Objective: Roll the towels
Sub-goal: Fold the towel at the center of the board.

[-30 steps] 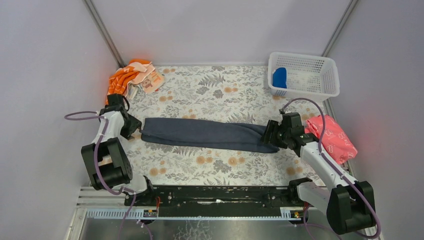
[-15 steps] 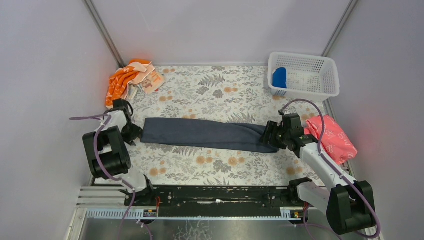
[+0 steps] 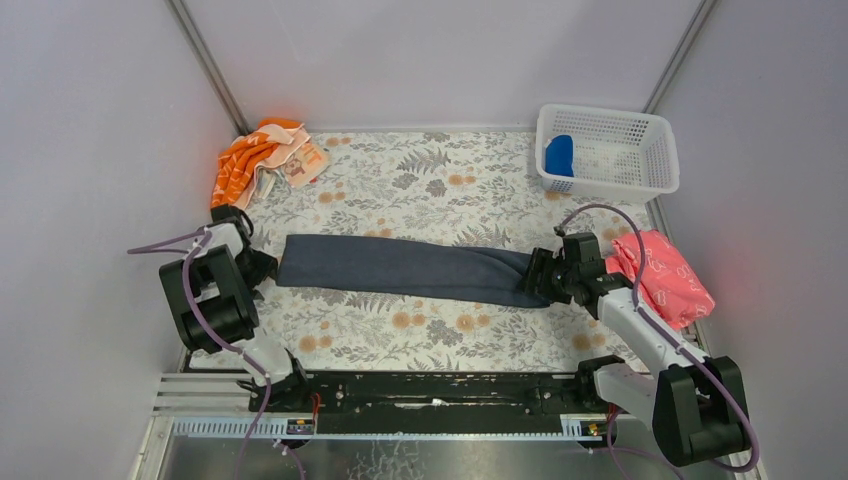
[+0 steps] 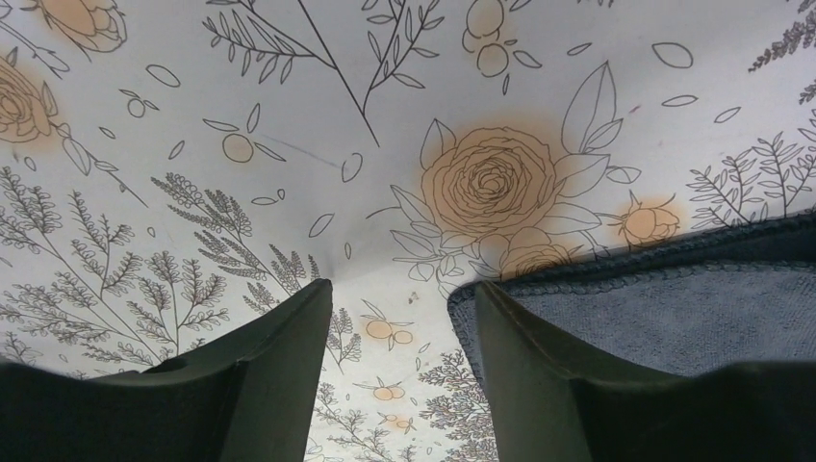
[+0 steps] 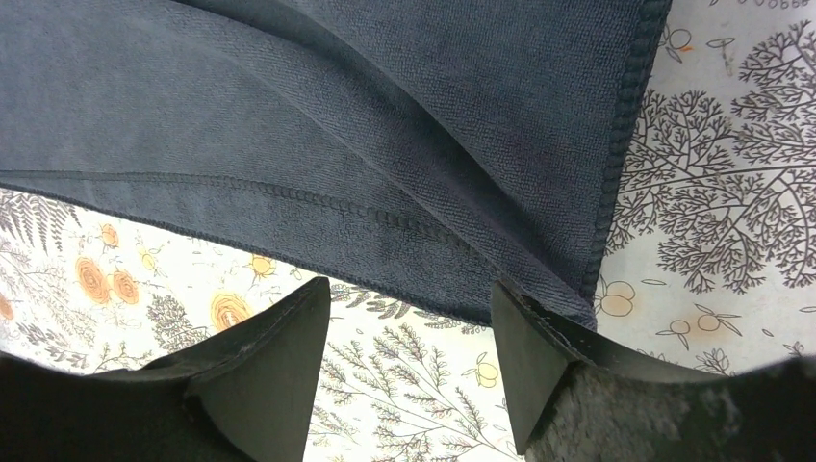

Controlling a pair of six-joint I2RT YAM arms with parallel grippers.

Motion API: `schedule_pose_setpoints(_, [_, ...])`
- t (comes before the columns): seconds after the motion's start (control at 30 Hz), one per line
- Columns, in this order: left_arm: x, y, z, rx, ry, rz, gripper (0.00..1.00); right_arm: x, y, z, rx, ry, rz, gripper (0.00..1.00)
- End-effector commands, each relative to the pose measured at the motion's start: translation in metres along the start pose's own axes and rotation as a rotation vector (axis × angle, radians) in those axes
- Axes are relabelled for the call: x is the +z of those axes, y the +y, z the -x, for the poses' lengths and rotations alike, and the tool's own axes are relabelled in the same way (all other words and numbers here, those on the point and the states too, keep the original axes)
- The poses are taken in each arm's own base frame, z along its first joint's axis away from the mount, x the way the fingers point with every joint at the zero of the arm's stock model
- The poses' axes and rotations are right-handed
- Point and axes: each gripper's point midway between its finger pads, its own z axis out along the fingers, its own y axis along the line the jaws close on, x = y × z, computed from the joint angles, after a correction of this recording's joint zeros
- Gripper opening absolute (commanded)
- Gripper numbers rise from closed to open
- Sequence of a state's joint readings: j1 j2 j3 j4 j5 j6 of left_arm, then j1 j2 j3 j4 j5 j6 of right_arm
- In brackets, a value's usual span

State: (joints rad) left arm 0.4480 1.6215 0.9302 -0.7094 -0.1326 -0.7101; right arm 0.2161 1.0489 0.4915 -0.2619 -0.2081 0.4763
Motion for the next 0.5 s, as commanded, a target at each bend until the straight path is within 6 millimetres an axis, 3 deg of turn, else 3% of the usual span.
schedule_pose_setpoints(0.0, [0.006,-0.009,0.007,-0.045,-0.002,-0.040,0.57,0.007,0.004,-0.004,-0.004,0.014,0.034,0.69])
schedule_pose_setpoints(0.23, [0.009,-0.005,0.013,-0.069,0.008,-0.040,0.59,0.020,0.000,-0.026,0.070,0.114,0.031,0.68])
schedule_pose_setpoints(0.47, [0.006,0.002,0.029,-0.107,-0.005,-0.037,0.65,0.026,-0.022,-0.045,0.165,0.185,-0.091,0.67])
